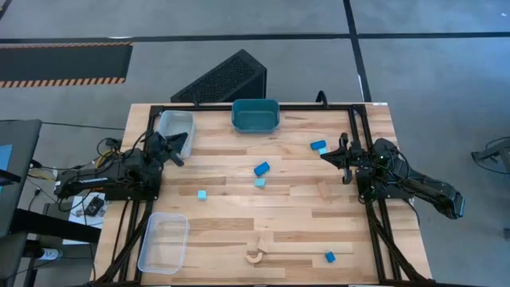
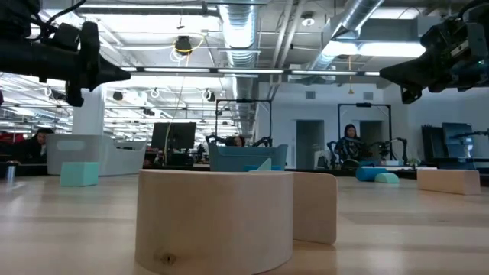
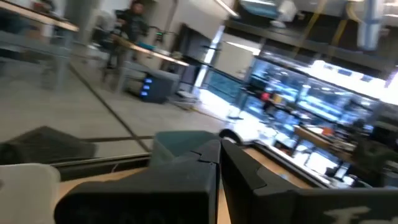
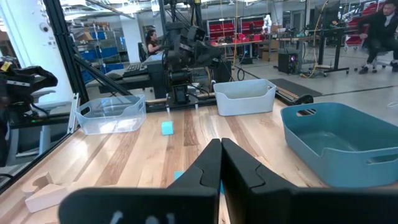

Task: Sort & place blocks by color
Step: Put the top blue block into the gray bin

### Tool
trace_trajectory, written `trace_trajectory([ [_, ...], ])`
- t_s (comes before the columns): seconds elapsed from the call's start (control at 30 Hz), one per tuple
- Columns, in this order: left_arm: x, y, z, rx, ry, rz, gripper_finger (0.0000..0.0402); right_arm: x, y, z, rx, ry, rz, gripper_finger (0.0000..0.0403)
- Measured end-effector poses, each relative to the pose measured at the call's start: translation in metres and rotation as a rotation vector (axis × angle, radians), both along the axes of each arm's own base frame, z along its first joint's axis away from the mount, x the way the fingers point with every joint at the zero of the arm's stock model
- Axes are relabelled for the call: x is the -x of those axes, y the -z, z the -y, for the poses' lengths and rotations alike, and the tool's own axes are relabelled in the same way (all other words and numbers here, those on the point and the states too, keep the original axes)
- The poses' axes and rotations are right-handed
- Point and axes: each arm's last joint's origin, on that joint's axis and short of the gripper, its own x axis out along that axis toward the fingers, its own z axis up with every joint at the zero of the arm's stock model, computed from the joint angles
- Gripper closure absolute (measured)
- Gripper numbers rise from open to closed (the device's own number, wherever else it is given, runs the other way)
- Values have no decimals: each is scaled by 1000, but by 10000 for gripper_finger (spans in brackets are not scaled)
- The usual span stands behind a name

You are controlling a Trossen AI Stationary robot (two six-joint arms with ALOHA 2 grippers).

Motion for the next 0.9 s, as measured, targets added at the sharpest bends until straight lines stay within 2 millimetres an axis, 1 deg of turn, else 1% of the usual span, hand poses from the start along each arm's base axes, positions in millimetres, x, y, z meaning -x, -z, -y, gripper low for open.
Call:
trace_trajectory([
  [0.1, 0, 1, 0, 44, -17, 32, 401, 0, 0, 0, 30, 13, -2, 376],
  [0.2, -1, 1, 1, 120, 53, 95, 401, 0, -1, 1, 79, 48, 7, 376],
  [0.27, -2, 2, 2, 167, 88, 124, 401, 0, -2, 1, 61, 45, 25, 376],
  [0.4, -4, 4, 1, 194, 83, 113, 401, 0, -7, 1, -101, 37, 95, 376],
  [0.5, -7, 7, 1, 224, 86, 101, 402, 1, -10, 1, -150, 34, 129, 376],
  [0.6, -10, 10, 2, 288, 127, 110, 402, 1, -10, 1, -216, 31, 136, 376],
  [0.73, -13, 8, 3, 369, 204, 147, 401, 1, -7, 3, -425, 70, 134, 376],
  [0.8, -14, 3, 4, 377, 232, 127, 401, 0, -4, 4, -535, 92, 144, 376],
  [0.9, -13, -16, 5, 324, 281, 131, 401, 0, -1, 4, -630, 91, 140, 371],
])
